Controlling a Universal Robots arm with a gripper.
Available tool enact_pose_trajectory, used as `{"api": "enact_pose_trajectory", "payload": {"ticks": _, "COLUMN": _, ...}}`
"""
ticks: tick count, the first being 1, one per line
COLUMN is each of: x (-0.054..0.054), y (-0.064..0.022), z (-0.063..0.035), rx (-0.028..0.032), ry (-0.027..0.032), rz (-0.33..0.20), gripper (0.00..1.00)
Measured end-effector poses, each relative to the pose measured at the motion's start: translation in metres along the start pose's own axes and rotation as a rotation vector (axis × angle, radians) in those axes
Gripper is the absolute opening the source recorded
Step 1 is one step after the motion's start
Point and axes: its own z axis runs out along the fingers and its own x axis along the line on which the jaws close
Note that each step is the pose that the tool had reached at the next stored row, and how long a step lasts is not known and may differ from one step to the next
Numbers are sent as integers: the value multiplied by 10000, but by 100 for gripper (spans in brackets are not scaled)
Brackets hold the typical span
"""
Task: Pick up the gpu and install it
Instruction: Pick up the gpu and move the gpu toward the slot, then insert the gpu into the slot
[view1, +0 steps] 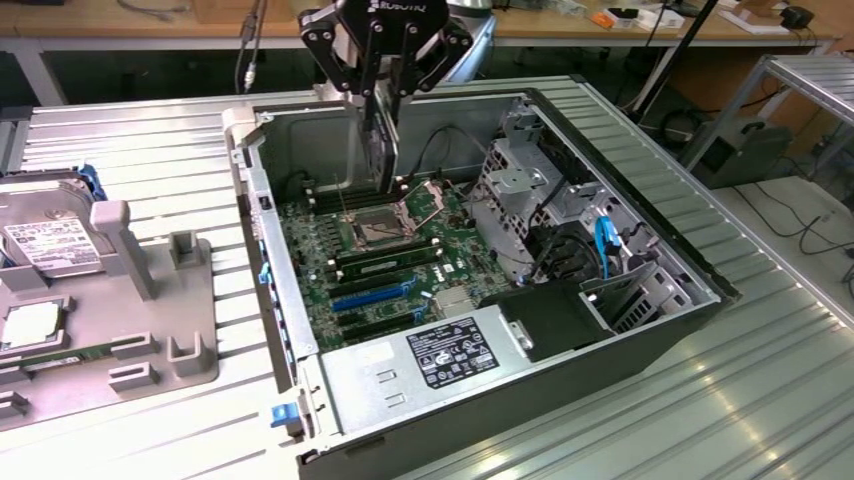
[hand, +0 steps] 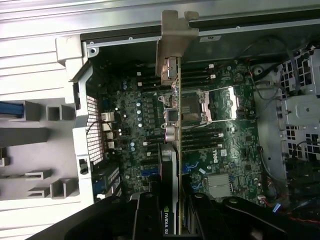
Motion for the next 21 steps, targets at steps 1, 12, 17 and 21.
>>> {"api": "enact_pose_trajectory", "payload": {"ticks": 1, "x": -28, "y": 3, "z": 1, "rx": -1, "ry": 0, "rz": 0, "gripper": 27}}
{"api": "enact_pose_trajectory", "payload": {"ticks": 12, "x": -261, "y": 29, "z": 5, "rx": -1, "ry": 0, "rz": -1, "gripper": 27}}
{"api": "enact_pose_trajectory", "payload": {"ticks": 17, "x": -326, "y": 36, "z": 6, "rx": 0, "ry": 0, "rz": 0, "gripper": 27}}
{"api": "enact_pose_trajectory", "payload": {"ticks": 21, "x": -326, "y": 37, "z": 6, "rx": 0, "ry": 0, "rz": 0, "gripper": 27}}
